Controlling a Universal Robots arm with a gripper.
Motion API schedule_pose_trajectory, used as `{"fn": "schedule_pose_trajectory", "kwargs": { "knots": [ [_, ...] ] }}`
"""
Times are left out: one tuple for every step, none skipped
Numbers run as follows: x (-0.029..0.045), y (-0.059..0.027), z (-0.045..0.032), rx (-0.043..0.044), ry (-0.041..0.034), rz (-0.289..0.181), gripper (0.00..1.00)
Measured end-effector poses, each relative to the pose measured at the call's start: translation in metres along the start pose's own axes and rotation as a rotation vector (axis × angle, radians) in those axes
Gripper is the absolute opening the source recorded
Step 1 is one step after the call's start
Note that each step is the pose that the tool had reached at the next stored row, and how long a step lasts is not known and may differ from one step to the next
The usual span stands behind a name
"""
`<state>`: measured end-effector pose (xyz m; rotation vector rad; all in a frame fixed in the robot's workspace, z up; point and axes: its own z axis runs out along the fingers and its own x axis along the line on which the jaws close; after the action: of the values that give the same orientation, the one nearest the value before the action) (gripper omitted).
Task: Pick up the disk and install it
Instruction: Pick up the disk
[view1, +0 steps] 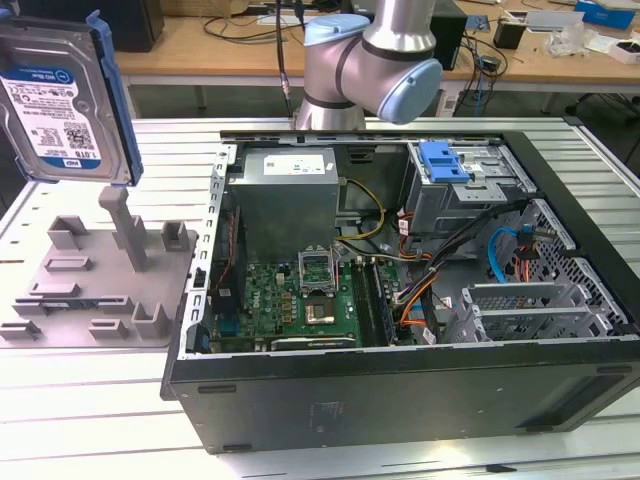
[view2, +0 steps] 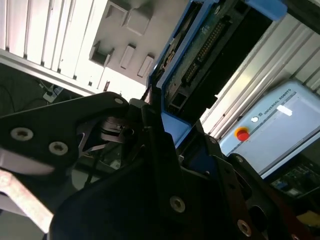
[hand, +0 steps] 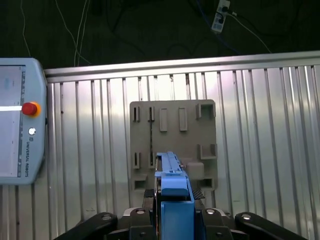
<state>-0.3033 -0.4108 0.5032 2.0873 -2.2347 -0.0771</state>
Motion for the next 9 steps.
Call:
{"fn": "schedule_pose_trajectory", "kwargs": {
  "knots": [
    [0.0016, -0.0028, -0.0003, -0.0022, 0.0002, 0.0, 0.37],
    [0.004, -0.0071, -0.0008, -0.0057, 0.0005, 0.0, 0.37],
    [0.0067, -0.0117, -0.0012, -0.0085, 0.0008, 0.0, 0.37],
    [0.0086, -0.0157, -0.0016, -0.0097, 0.0009, 0.0, 0.37],
    [0.0119, -0.0234, -0.0022, -0.0107, 0.001, 0.0, 0.37],
    [0.0142, -0.0291, -0.0027, -0.011, 0.001, 0.0, 0.37],
    [0.0159, -0.0338, -0.0031, -0.0111, 0.001, 0.0, 0.37],
    [0.0172, -0.0373, -0.0034, -0.0112, 0.0009, 0.0, 0.37],
    [0.0195, -0.0446, -0.004, -0.0112, 0.0009, 0.0, 0.37]
  ]
}}
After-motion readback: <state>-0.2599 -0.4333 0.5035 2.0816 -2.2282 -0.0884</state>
